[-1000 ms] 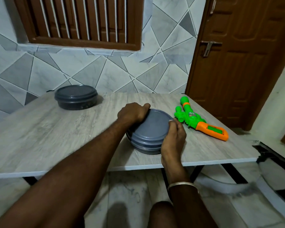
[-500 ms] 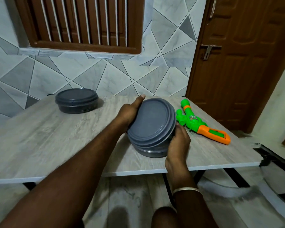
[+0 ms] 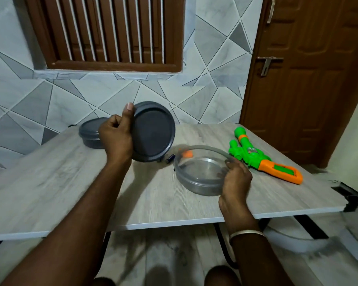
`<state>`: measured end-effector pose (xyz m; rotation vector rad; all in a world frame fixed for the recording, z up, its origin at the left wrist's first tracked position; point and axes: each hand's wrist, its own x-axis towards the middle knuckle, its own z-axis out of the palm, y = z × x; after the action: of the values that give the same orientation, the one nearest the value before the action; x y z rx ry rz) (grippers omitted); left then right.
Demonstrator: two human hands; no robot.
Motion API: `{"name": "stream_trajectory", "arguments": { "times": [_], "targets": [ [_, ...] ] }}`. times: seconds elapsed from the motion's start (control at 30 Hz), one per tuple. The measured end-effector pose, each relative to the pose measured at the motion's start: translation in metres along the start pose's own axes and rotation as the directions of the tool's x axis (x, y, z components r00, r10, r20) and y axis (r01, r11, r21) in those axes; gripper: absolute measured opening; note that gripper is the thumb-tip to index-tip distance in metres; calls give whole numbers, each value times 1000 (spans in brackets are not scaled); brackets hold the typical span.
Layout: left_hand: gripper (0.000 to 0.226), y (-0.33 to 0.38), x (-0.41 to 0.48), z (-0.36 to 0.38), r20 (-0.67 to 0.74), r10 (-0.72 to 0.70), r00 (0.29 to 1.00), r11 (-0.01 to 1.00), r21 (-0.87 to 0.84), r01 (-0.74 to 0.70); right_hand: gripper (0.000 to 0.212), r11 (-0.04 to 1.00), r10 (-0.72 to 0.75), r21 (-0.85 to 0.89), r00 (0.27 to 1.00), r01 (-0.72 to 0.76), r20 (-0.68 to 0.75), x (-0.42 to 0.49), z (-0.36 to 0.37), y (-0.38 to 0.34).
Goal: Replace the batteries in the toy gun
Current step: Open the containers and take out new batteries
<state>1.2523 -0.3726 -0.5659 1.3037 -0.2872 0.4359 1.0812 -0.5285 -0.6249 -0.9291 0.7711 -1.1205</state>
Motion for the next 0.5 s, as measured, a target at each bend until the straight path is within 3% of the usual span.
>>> {"name": "stream_trajectory", "arguments": {
  "times": [0.1, 0.2, 0.3, 0.4, 0.5],
  "targets": [
    [54, -13, -3, -5, 100, 234, 967, 943, 217, -251, 35, 1000, -5, -6, 1000, 5, 3, 0, 1, 1],
    [42, -24, -11, -5, 259, 378, 889, 785, 419, -456, 34, 1000, -7, 7, 1000, 7, 16, 1, -1, 0],
    [29, -40, -19, -6, 443, 315, 839, 627, 567, -534, 34, 1000, 3, 27, 999, -4, 32, 4, -4, 0],
    [16, -49, -28, -7, 524, 152, 838, 579, 640, -505, 35, 999, 9, 52, 999, -12, 46, 6, -5, 1],
    [17, -51, -29, -4, 633, -8, 774, 509, 669, -542, 36, 998, 6, 57, 999, -9, 51, 8, -4, 2]
  ]
}}
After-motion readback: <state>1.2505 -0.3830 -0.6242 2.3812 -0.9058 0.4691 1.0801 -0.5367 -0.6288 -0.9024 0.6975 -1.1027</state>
